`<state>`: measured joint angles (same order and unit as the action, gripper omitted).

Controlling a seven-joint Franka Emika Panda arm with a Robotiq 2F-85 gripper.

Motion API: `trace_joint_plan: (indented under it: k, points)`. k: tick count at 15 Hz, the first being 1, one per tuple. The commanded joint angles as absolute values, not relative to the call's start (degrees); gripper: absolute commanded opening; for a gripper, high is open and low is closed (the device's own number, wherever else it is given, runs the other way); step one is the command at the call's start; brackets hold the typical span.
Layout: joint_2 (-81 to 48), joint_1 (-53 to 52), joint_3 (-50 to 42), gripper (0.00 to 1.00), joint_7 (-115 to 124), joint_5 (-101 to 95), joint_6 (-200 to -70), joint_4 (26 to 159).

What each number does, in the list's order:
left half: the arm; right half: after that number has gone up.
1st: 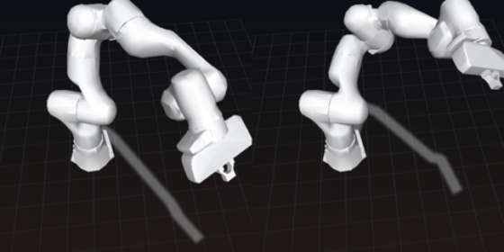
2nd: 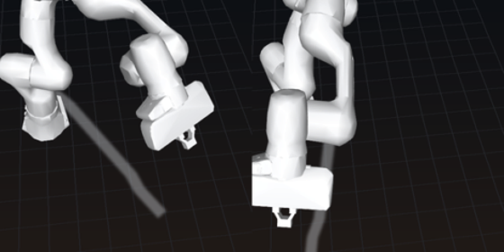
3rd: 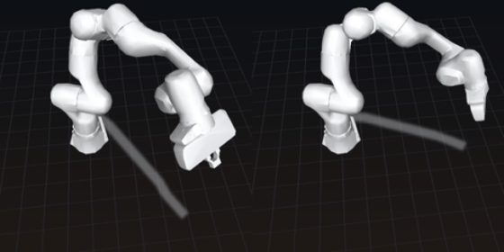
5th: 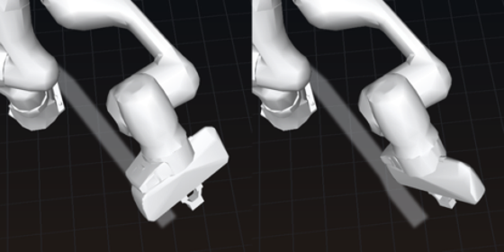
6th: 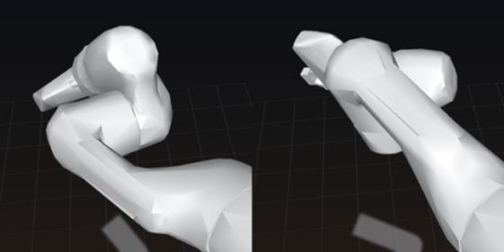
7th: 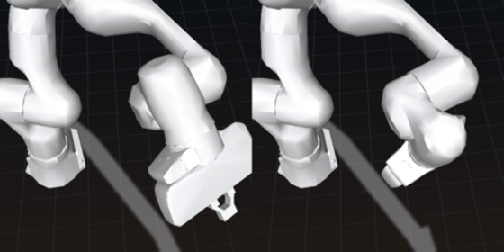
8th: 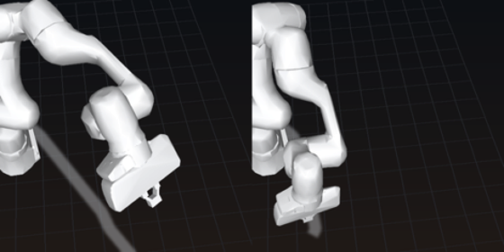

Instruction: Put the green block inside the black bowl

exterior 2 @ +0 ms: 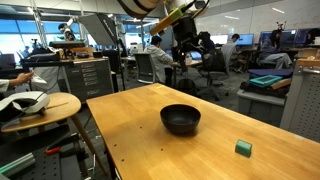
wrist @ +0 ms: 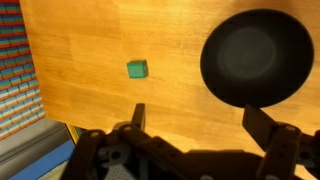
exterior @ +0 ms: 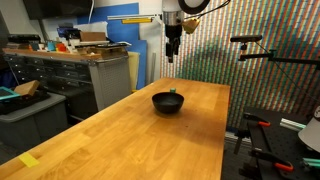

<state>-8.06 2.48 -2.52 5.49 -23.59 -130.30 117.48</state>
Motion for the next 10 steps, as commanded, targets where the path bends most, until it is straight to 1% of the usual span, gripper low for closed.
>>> trace_joint_plan:
  k: [1,10]
  points:
    - [-13.08,3.21,-4.02,1.0,0.7,-23.92,-132.28,112.88]
    - [-22.94,5.7,-6.51,1.0,-5.67,-22.47,-134.57,104.87]
